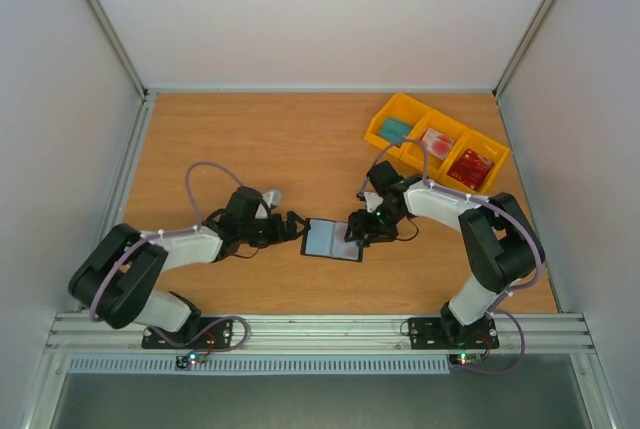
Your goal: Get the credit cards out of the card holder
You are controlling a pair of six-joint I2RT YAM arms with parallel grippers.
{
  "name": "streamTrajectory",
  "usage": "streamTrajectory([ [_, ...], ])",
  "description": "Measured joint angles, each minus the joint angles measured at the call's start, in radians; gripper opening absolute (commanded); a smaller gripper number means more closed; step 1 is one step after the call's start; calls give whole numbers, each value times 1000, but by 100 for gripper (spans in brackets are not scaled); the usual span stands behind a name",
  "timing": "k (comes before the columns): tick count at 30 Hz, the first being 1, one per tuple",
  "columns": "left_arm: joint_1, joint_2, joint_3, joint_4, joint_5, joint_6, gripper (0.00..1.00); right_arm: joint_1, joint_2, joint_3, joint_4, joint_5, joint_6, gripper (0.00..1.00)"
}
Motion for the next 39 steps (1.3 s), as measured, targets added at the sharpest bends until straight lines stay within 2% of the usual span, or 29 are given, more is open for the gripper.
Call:
streamTrajectory([
  [8,-38,211,128,111,149,-8,97,0,6,-5,31,-51,-2,72],
  [14,-53,242,151,127,195,-6,94,0,6,-7,40,-60,-2,71],
  [20,-99,248,151,112,203,5,72,0,6,-11,47,-62,-2,70],
  [23,-103,251,152,108,185,18,65,0,5,-13,52,-64,-2,69],
  [30,-133,268,161,113,154,28,54,0,-2,-27,76,-75,-1,68],
  [36,-145,291,169,161,140,11,52,0,-6,-34,85,-77,0,67],
  [39,-156,321,195,174,140,-3,32,0,-9,-40,93,-79,0,67],
])
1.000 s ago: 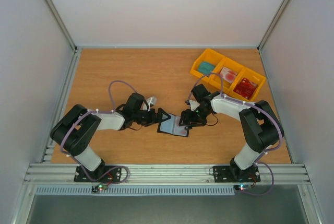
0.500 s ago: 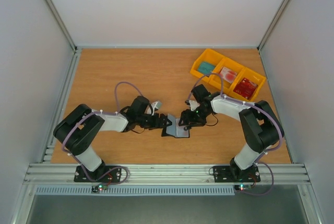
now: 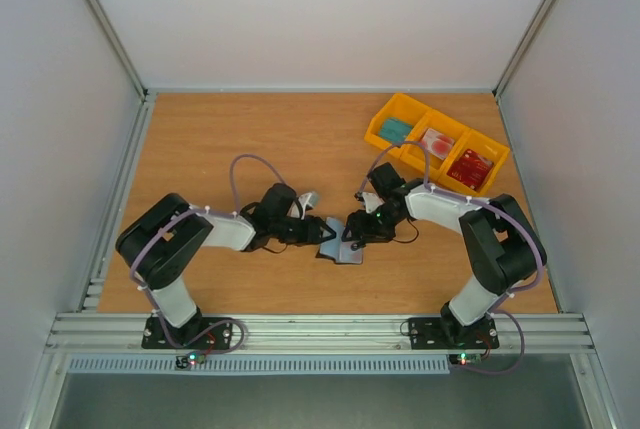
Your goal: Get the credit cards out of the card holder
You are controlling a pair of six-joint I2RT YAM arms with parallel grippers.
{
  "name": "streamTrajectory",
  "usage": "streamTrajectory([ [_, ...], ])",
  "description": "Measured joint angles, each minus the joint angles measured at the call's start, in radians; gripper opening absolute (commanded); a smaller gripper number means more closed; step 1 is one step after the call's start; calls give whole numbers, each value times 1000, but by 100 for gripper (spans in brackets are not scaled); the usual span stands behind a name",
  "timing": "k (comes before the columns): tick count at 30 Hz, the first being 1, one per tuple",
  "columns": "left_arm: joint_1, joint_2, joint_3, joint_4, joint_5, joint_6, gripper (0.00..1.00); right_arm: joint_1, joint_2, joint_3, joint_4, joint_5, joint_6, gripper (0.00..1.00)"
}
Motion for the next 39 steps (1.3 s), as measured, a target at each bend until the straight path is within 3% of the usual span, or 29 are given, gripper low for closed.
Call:
streamTrajectory([
  [3,-6,23,22,7,1,-12,5,0,-3,-6,10,-3,0,66],
  [4,-6,27,26,10,3,-21,1,0,-4,-8,11,-3,0,66],
  [10,-11,23,31,21,1,-22,0,0,-14,-18,22,-2,-3,68],
  [15,-12,-69,-5,32,17,35,0,-47,-94,-63,7,-17,-20,70],
  [21,-12,-269,-38,54,107,249,0,-221,-367,-142,50,-105,-21,74],
  [29,-12,-520,-32,0,171,681,0,-238,-723,-209,267,-258,-2,84],
  [34,8,-681,21,-55,202,801,0,-253,-885,-190,417,-373,3,86],
  [39,50,-816,75,-23,241,786,0,-254,-933,-55,460,-515,-29,85],
])
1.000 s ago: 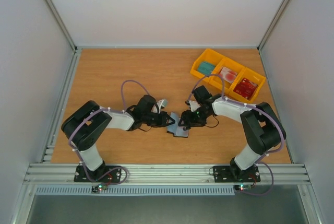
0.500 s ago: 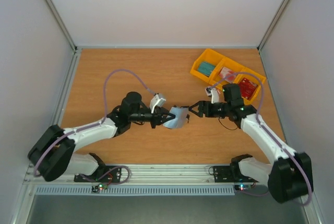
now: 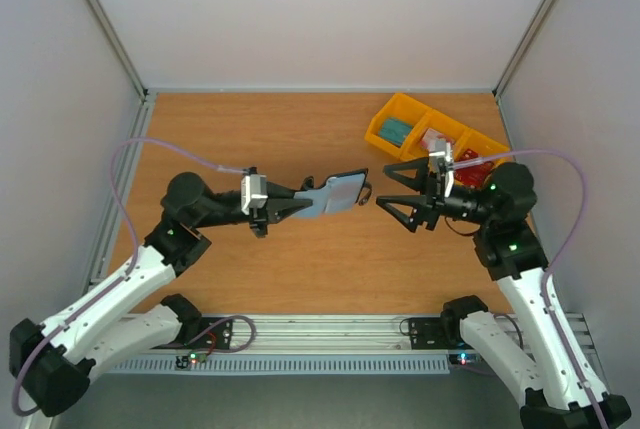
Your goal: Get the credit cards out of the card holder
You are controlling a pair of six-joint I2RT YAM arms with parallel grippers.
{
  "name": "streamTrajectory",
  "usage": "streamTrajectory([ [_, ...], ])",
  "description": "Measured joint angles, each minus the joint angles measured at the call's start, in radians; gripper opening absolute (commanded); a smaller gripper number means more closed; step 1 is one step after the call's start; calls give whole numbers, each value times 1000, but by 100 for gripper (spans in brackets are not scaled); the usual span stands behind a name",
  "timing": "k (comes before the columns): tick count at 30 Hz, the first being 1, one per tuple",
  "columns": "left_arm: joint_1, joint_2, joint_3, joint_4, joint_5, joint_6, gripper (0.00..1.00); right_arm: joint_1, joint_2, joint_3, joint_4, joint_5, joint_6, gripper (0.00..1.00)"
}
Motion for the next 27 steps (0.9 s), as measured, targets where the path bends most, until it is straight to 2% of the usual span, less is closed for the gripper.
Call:
streamTrajectory([
  [2,1,-27,11,34,14,-44,0,0,16,80,-12,-51,-27,80],
  [5,-1,-39,16,79,17,-95,0,1,78,225,-52,-130,-69,69],
  [7,-1,-39,18,94,0,-127,0,18,122,282,-72,-158,-79,68],
  [13,-9,-39,19,105,-59,-181,0,172,177,300,-190,-113,-162,66],
  [15,-10,-39,19,111,-65,-185,0,185,168,300,-219,-82,-199,60],
  [19,-12,-42,19,130,-60,-181,0,187,163,319,-314,-40,-301,37],
  [27,-23,-54,11,161,-40,-175,0,180,175,393,-482,-3,-492,26],
])
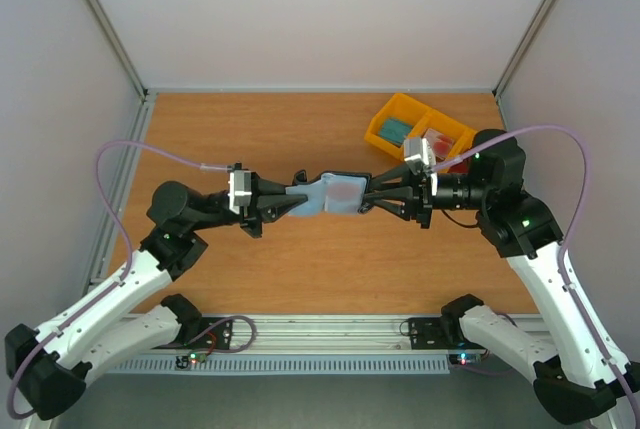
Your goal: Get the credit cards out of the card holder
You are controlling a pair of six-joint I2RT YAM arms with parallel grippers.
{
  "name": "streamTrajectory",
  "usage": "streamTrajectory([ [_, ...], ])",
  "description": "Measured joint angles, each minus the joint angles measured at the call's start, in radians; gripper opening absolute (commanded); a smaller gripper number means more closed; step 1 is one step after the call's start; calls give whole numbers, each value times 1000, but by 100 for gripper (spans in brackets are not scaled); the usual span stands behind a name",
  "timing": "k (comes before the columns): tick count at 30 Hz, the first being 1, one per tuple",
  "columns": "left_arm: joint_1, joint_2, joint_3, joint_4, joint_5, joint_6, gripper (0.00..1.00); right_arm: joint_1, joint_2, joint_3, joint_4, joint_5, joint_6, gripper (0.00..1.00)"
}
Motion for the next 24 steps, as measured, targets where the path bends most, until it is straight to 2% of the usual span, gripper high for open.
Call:
streamTrajectory([
  [10,-3,-10,-5,3,10,3,0,0,79,36,-15,19,-11,21],
  [15,-6,-10,-5,3,13,3,0,0,77,36,-13,28,1,29],
  [24,-17,-10,-5,6,12,4,0,62,86,7,65,66,53,35],
])
